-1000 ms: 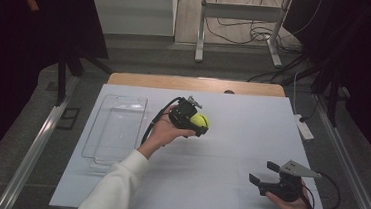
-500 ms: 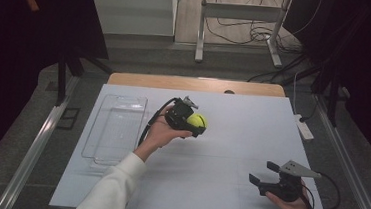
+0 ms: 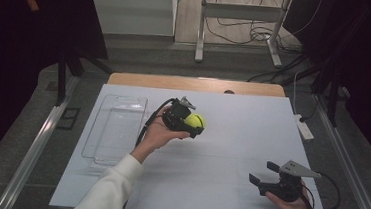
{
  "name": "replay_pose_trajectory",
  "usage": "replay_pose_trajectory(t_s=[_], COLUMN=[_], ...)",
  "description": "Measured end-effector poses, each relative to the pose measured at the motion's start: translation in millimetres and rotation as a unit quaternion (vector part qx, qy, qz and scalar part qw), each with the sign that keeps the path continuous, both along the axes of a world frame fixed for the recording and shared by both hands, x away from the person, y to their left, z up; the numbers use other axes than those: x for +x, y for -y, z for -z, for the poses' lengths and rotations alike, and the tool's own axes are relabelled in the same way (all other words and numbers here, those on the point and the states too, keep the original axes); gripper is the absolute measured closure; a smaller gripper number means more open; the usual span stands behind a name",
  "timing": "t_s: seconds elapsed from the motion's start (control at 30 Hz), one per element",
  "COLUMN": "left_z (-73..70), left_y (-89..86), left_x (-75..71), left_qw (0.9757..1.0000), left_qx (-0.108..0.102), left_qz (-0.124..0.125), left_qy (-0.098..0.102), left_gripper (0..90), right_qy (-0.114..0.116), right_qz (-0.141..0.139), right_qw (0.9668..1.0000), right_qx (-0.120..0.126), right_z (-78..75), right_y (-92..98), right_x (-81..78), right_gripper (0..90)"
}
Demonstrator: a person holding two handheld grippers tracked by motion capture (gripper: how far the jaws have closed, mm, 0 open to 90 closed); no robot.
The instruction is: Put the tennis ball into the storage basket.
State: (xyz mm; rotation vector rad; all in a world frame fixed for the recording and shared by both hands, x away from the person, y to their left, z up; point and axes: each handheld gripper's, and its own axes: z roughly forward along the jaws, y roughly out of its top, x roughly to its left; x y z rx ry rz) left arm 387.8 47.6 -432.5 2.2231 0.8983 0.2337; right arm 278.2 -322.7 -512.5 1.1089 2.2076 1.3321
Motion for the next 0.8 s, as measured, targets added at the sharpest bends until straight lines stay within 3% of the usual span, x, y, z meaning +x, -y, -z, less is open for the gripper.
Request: replay_pose_trajectory(t_s=[0.8], left_z=[0.3], left_y=[-18.1], left_x=[-11.7], left_qw=[0.9998], left_qx=[-0.017], left_qz=[-0.008], left_qy=[0.009], left_gripper=[26.6], right_qy=[-0.001], right_qz=[0.001], right_qw=[1.0], right_qx=[0.001], right_z=[0.4], right_y=[0.2], right_x=[-0.1], right_gripper=[11.1])
